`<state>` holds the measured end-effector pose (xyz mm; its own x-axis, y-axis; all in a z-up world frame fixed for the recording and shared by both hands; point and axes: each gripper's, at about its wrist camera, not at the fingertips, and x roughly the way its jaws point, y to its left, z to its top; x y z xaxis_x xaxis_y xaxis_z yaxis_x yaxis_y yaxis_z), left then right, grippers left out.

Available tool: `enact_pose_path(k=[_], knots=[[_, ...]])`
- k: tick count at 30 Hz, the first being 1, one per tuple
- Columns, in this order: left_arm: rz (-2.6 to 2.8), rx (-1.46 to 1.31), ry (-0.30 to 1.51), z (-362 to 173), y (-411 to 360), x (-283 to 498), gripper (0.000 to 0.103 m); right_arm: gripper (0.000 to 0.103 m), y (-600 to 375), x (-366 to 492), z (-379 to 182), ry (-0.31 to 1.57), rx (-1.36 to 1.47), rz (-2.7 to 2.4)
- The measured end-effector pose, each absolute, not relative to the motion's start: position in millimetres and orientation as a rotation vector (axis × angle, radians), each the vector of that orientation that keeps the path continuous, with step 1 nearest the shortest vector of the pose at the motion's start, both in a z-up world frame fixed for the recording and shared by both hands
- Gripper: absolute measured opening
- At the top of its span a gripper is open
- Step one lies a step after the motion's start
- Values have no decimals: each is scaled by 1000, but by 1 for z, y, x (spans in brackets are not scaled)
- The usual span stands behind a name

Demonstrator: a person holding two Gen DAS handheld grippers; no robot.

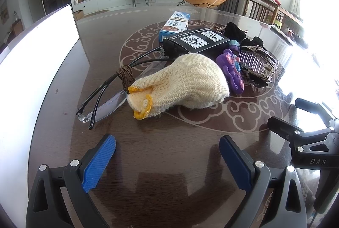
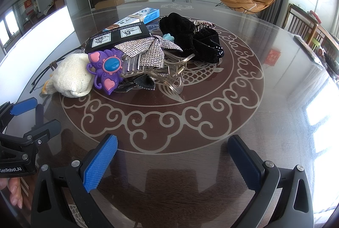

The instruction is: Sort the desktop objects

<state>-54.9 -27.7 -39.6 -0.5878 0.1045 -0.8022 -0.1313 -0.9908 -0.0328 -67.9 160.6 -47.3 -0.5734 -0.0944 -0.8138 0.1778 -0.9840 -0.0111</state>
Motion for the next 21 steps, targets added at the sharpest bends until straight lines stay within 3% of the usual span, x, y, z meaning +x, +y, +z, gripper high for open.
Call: enact_pose_path(k=[10,15,21], knots=[[2698,-1355,53,-39,-33,-43,100,103,161,-68,-47,137,1365,-2654],[2727,-1262,-46,-29,-66,-11,100,103,161,-68,-47,137,1365,-2655],[2803,-1241,17,-10,-90,-41,100,103,161,-68,-47,137,1364,-2655]])
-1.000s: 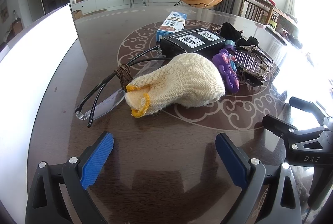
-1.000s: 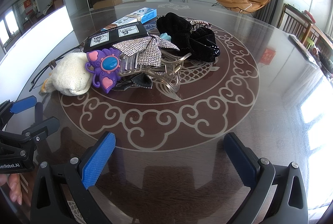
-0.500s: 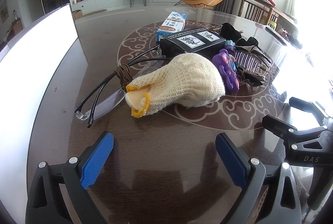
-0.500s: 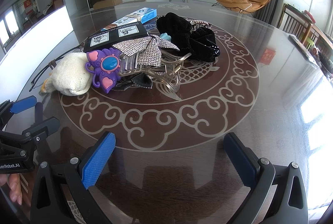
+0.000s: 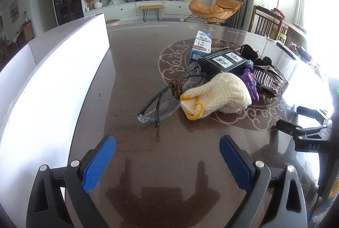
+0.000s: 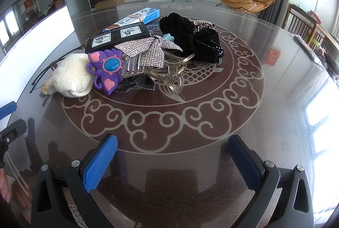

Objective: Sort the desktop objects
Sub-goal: 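Grasp the black eyeglasses by the brown cord with the left gripper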

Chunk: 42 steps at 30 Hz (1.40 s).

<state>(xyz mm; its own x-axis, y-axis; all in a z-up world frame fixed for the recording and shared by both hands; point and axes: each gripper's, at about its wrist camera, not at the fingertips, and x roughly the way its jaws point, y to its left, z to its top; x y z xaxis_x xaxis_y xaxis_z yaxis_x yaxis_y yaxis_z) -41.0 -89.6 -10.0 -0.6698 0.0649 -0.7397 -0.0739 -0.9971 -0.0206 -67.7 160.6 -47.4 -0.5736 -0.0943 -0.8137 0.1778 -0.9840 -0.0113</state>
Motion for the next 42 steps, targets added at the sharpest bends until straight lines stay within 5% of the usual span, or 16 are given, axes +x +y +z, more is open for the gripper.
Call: enact_pose_path(k=[5,11,15,19,24,25,29,39,42], knots=[[2857,-1245,-50,4,-103,-86,100,103,160,-68,-47,137,1364,-2655],[2781,-1403,278,-27,-80,-131,100,103,160,-68,-47,137,1364,-2655],[2645,-1354,185,-26,-74,-114,100,103,160,-68,-47,137,1364,-2655],[2619,-1310,347,-22,-64,-103,100,103,160,-68,-47,137,1364,-2655],[2650,-1374,336,-23,-70,-138,100,103,160,-68,-47,137,1364,-2655],[2643,-1380,326,-25,-70,-142,97,103,160,-68,-47,137,1364,-2655],[2572,-1404,203,-30,-68,-147,14,103,161,-68,-47,138,1364,-2655],[2831,-1429,60,-37,-89,-54,12,103,160,-68,-47,137,1364,-2655],[2867,-1400,17,-39,-97,-47,20,103,160,-68,-47,137,1364,-2655]])
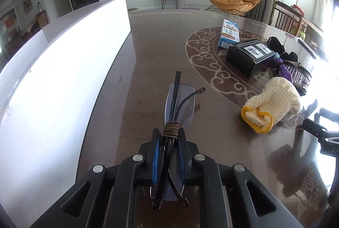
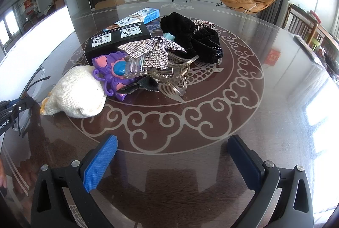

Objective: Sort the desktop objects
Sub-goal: 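Grasp the black eyeglasses by the brown cord with the left gripper, then grasp the cream knit pouch with the right gripper while the left gripper lifts the eyeglasses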

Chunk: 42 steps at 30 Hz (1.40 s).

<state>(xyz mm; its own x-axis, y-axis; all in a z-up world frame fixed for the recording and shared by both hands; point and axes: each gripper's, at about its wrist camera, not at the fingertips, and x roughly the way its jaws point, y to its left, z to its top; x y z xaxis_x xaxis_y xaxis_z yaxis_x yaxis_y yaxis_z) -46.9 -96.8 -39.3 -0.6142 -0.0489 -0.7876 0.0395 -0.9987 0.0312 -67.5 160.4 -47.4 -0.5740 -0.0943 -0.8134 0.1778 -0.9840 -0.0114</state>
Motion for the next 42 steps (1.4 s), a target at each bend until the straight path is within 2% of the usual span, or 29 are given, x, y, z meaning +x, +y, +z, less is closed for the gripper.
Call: enact_pose_path(k=[1,2,4,6,9,12,18,20,22,24,28,31,34,39,42], knots=[[-2774,1353,-13,-40,-99,-48,33,103,161,-68,-47,137,1364,-2655],[-2767,1349,-12,-41,-102,-51,56,103,160,-68,-47,138,1364,-2655],[-2752,1369,9,-48,-109,-56,86,103,161,-68,-47,137,1364,-2655],[-2779,1373,55,-42,-119,-62,86,103,160,-68,-47,137,1364,-2655],[-2776,1387,-2,-43,-115,-63,88,103,161,-68,-47,137,1364,-2655],[-2777,1409,-6,-44,-114,-64,96,103,161,-66,-48,137,1364,-2655],[-2777,1403,-2,-44,-115,-60,97,103,161,-65,-47,135,1383,-2648],[-2776,1402,-2,-44,-115,-60,97,103,158,-59,-42,44,1449,-2635],[-2776,1402,-1,-44,-115,-60,97,103,149,-50,-28,-112,1370,-2585],[-2776,1402,-1,-44,-115,-60,97,103,128,-51,-15,-144,1303,-2592],[-2776,1402,-1,-44,-115,-60,97,103,85,-80,-11,-53,1261,-2698],[-2776,1402,-1,-44,-115,-60,97,103,68,-97,-27,63,1350,-2693],[-2776,1402,-1,-44,-115,-60,97,103,82,-78,-28,52,1319,-2682],[-2776,1402,-1,-44,-115,-59,97,103,122,-39,-25,198,1280,-2706],[-2775,1402,1,-44,-115,-60,97,103,137,-26,-17,154,1262,-2647]])
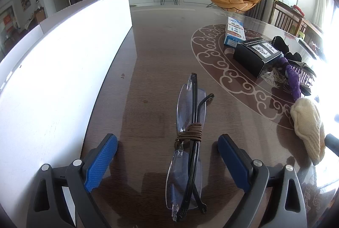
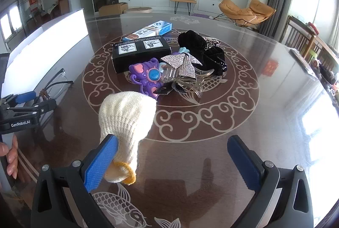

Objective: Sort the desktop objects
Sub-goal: 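Grasp the cream knit pouch with the right gripper while the left gripper lifts the eyeglasses, then carry the eyeglasses and knit pouch over the white box and release both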

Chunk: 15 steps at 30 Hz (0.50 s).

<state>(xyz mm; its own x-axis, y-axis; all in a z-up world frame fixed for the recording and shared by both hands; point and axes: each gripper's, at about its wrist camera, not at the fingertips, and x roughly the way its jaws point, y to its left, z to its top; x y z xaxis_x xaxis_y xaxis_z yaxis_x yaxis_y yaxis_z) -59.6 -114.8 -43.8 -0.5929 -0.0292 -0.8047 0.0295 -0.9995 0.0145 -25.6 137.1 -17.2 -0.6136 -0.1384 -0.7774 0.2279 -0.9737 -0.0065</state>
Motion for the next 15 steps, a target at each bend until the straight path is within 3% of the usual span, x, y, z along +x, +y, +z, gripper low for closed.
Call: enact_pose_path(k=[4,6,8,9,10,12,15], knots=[[-2783,1427,-4,-43,-112,-57,97,103,116,-35,-15,139,1287,-2516],[-2838,1420,-46,-40,-107,-52,75,103,94,-46,-23,229,1308,-2476],[-2868,1424,-64,-35,-104,-47,17,103,79,-54,-35,300,1363,-2425],[-2873,1437,-43,-33,-105,-46,13,97,75,-56,-39,314,1368,-2409],[-2888,1449,19,-32,-109,-44,11,75,74,-57,-41,327,1367,-2396],[-2908,1425,134,-26,-116,-34,11,47,79,-53,-34,272,1341,-2384],[-2960,1361,246,-13,-118,-12,11,46,92,-38,-14,234,1268,-2423]])
